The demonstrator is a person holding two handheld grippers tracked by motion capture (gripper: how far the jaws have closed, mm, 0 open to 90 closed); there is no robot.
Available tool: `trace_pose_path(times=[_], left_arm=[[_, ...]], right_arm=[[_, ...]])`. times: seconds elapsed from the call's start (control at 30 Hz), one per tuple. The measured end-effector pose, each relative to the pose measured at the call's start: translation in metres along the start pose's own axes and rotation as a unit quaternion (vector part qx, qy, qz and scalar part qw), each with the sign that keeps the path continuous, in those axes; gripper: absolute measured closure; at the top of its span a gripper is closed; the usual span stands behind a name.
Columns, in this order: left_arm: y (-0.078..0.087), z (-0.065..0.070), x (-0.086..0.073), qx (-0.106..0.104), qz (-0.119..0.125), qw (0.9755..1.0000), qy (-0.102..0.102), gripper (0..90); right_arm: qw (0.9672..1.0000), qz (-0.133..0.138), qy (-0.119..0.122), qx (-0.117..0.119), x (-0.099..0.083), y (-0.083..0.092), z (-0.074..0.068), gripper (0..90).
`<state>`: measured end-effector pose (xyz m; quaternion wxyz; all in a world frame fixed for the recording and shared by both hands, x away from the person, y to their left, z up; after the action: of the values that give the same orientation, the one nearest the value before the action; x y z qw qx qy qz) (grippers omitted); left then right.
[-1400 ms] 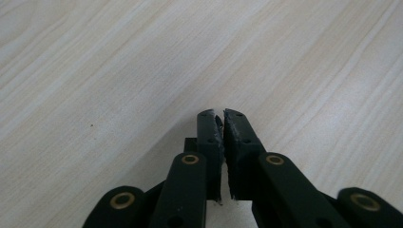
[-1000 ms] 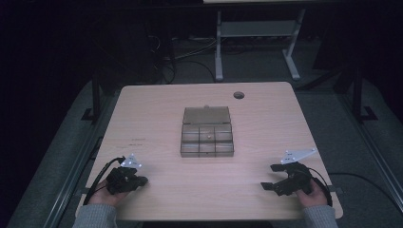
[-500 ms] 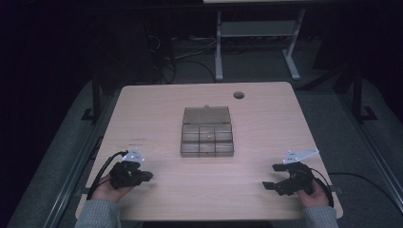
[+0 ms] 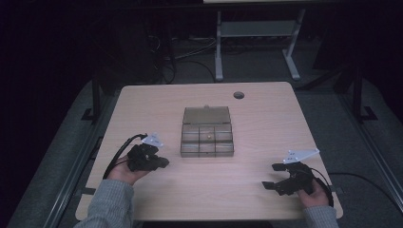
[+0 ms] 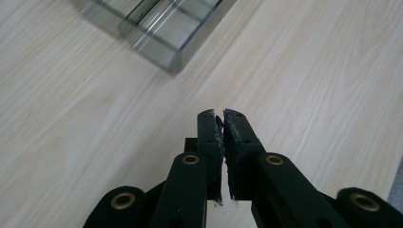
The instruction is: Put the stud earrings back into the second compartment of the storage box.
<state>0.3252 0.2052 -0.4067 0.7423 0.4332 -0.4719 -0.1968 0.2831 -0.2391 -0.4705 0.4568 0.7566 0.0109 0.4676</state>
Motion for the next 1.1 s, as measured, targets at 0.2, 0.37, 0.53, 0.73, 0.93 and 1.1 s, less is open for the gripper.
trace_pose_path(times=[0.2, 0.37, 0.53, 0.73, 0.93, 1.1], left_arm=[[-0.007, -0.001, 0.018, -0.006, -0.012, 0.9999, -0.011, 85.7], [-0.009, -0.004, 0.027, -0.015, -0.017, 0.9996, -0.016, 85.7], [-0.009, -0.005, 0.035, -0.021, -0.011, 0.9996, -0.016, 85.7], [-0.011, -0.007, 0.046, -0.026, -0.009, 0.9995, -0.017, 85.7], [-0.016, -0.012, 0.060, -0.029, -0.017, 0.9992, -0.022, 85.7], [-0.022, -0.017, 0.074, -0.033, -0.018, 0.9990, -0.026, 85.6]], right_arm=[[1.0000, 0.004, 0.001, 0.000, 0.000, 0.001, 0.001, 14.0], [1.0000, 0.003, 0.001, 0.001, 0.000, 0.001, 0.001, 14.0], [1.0000, 0.003, 0.001, 0.001, 0.000, 0.001, 0.001, 14.1], [1.0000, 0.004, 0.003, 0.001, 0.000, 0.001, 0.001, 14.1], [1.0000, 0.004, 0.001, 0.001, 0.000, 0.001, 0.001, 14.1], [1.0000, 0.005, 0.001, 0.003, 0.000, 0.001, 0.001, 14.0]])
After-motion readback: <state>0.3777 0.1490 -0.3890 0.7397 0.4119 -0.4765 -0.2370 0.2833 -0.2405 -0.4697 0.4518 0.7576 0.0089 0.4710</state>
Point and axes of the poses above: each handheld gripper's, and its own axes: y roughly backward along the jaws, x roughly out of its top, z roughly to its right, the point moved 2 cm from there along -y, roughly forward along the jaws, and after that the axes turned 7 degrees about -x, right-handed, at the moved point
